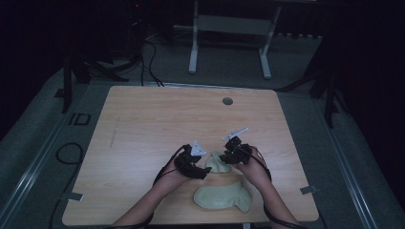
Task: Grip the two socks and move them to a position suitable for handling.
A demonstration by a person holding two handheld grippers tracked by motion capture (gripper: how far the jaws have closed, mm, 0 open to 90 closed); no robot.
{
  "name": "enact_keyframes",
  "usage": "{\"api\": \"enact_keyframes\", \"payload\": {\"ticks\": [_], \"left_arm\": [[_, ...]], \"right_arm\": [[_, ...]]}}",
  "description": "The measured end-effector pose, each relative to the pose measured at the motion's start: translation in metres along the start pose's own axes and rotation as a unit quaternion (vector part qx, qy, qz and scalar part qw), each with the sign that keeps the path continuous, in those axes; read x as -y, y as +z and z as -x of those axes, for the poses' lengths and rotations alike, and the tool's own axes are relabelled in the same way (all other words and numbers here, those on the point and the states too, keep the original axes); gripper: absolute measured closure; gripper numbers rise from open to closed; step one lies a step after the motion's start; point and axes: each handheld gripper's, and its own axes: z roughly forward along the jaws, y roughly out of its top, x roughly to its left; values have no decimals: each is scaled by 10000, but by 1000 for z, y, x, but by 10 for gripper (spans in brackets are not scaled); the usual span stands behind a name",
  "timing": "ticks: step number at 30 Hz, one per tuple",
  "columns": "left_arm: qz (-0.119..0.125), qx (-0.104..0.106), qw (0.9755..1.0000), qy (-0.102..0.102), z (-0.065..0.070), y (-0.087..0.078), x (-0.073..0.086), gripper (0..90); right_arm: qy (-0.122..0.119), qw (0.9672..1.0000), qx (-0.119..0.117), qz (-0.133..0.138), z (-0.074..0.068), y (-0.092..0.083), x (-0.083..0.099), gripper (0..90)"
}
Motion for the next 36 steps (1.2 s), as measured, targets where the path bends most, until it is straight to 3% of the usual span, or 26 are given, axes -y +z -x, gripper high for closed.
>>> {"api": "enact_keyframes", "payload": {"ticks": [2,4,8,11,14,22,23,27,32,36], "left_arm": [[-106,-125,9998,68,-2,10,-3,396],[-134,-150,9998,23,-5,17,-5,463],[-283,-10,9996,-29,-8,26,-9,526],[-300,25,9995,-81,-9,28,-12,666],[-346,-154,9992,122,-4,27,-12,852],[-412,-304,9987,-16,-5,21,-8,868],[-413,-318,9986,-113,-6,19,-6,868],[-438,-341,9980,-298,-10,15,-2,868],[-420,-355,9976,-421,-12,12,2,868],[-424,-379,9976,-387,-12,11,3,868]], "right_arm": [[1,9999,12,-135,0,7,3,680],[27,9999,-54,-102,2,9,5,719],[-21,10000,19,-78,0,8,7,784],[-41,10000,43,-74,-1,8,7,795],[6,10000,69,-53,-1,7,7,818],[64,9995,211,208,3,-16,14,834],[143,9990,273,318,10,-27,17,833],[302,9981,359,388,20,-40,22,832],[466,9970,475,391,34,-46,30,830],[555,9968,513,271,42,-40,38,825]]}}
